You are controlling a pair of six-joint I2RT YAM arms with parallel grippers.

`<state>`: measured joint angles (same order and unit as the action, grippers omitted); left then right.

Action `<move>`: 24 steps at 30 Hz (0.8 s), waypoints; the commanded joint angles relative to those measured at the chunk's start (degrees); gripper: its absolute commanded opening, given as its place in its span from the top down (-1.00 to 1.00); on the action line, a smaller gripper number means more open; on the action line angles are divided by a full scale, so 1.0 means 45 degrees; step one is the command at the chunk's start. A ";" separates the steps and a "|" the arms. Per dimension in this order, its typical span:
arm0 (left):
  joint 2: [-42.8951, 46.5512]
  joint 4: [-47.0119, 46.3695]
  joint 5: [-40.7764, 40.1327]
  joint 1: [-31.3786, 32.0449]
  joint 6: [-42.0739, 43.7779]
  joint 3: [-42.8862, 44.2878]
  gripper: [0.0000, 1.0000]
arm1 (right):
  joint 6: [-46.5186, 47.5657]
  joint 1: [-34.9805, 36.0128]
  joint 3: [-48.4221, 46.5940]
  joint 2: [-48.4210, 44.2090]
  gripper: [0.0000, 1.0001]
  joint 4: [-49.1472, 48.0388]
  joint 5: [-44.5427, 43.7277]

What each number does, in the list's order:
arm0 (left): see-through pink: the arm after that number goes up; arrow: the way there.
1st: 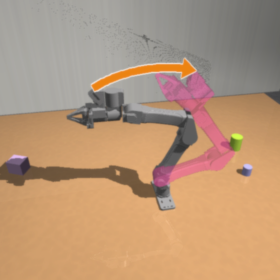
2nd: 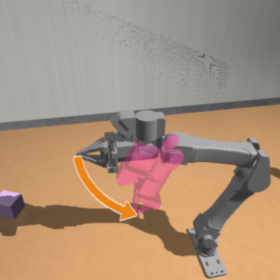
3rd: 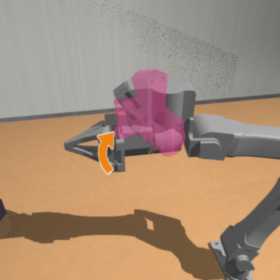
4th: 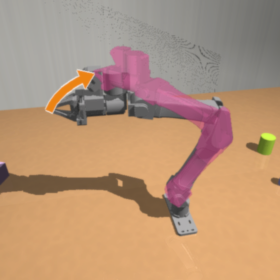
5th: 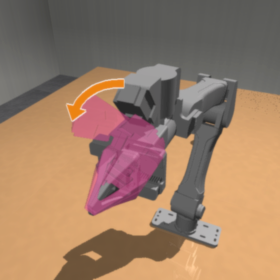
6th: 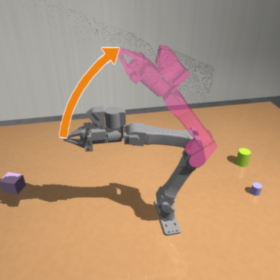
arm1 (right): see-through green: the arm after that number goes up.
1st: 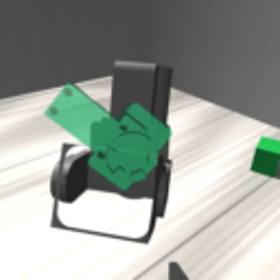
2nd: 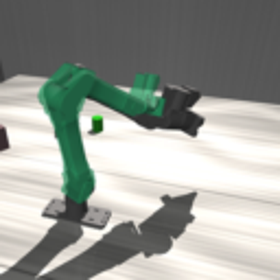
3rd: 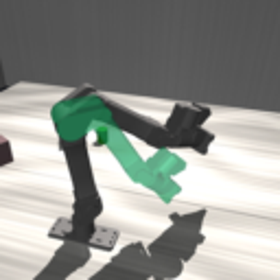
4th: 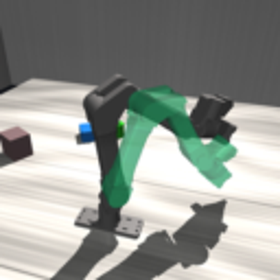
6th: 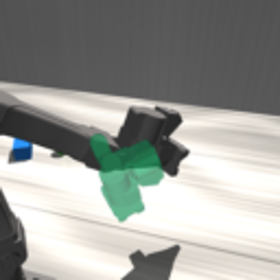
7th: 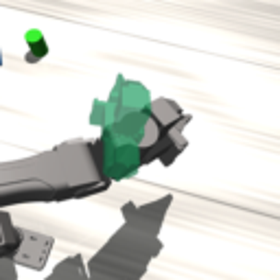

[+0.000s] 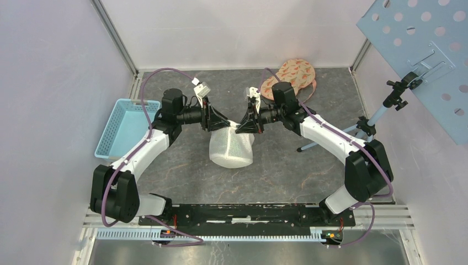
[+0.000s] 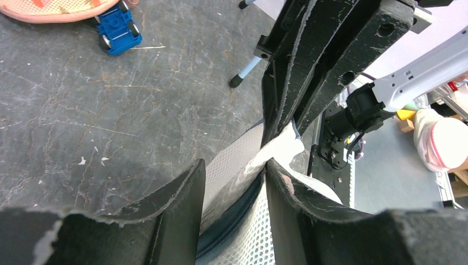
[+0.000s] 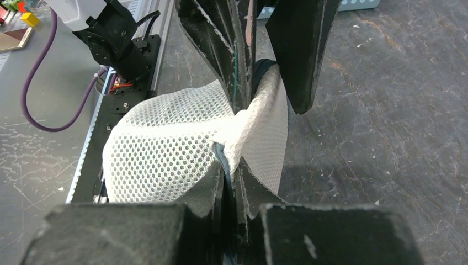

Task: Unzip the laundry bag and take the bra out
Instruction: Unzip the laundry bag at the center of the board.

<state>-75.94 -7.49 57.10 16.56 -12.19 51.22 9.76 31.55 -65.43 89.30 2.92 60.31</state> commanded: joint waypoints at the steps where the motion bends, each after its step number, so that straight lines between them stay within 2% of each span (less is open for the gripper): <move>1: 0.0128 -0.1090 0.0870 0.0709 -0.0574 -0.0069 -0.04 | 0.0233 0.0470 -0.0767 0.0058 1.00 0.0008 0.0351; 7: 0.0182 -0.1180 0.1083 0.1006 -0.0633 -0.0148 -0.11 | 0.0100 0.0503 -0.0794 0.0058 1.00 -0.0098 0.0333; 24: -0.0245 -0.4501 0.0904 0.1260 -0.3533 -0.0989 -0.09 | -0.0913 0.0513 -0.0621 0.0197 1.00 -0.1102 0.0312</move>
<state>-76.27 -18.33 59.59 19.09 -21.04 46.63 7.60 31.66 -65.78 89.32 4.69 61.47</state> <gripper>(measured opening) 0.541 0.100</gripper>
